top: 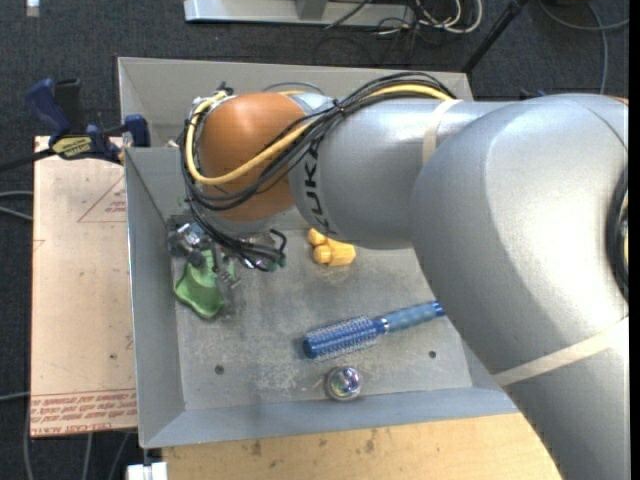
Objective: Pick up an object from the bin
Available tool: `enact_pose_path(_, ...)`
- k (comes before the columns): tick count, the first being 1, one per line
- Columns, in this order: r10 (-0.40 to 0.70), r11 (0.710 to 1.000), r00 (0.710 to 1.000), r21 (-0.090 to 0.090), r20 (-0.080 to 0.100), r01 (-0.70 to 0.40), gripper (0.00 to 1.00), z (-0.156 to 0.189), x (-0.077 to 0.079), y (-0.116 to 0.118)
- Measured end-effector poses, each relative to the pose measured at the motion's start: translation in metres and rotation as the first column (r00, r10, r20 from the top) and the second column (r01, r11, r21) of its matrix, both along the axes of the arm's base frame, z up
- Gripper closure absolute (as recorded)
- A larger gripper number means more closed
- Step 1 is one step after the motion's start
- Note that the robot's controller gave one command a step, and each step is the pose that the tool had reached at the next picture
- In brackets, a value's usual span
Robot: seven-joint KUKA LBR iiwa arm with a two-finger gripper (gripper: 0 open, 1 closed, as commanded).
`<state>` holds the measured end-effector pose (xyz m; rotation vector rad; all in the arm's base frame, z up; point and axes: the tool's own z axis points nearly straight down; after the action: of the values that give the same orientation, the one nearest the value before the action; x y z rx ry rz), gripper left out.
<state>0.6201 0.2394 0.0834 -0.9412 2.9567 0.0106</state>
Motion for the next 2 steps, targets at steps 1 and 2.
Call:
enact_pose_path(1,0.000,1.000,1.000,-0.001,-0.003,0.000,1.00,0.002,0.000,0.000)
enact_pose_path(2,-0.684,0.730,0.729,-0.014,-0.033,0.684,1.00,0.015,-0.004,-0.006)
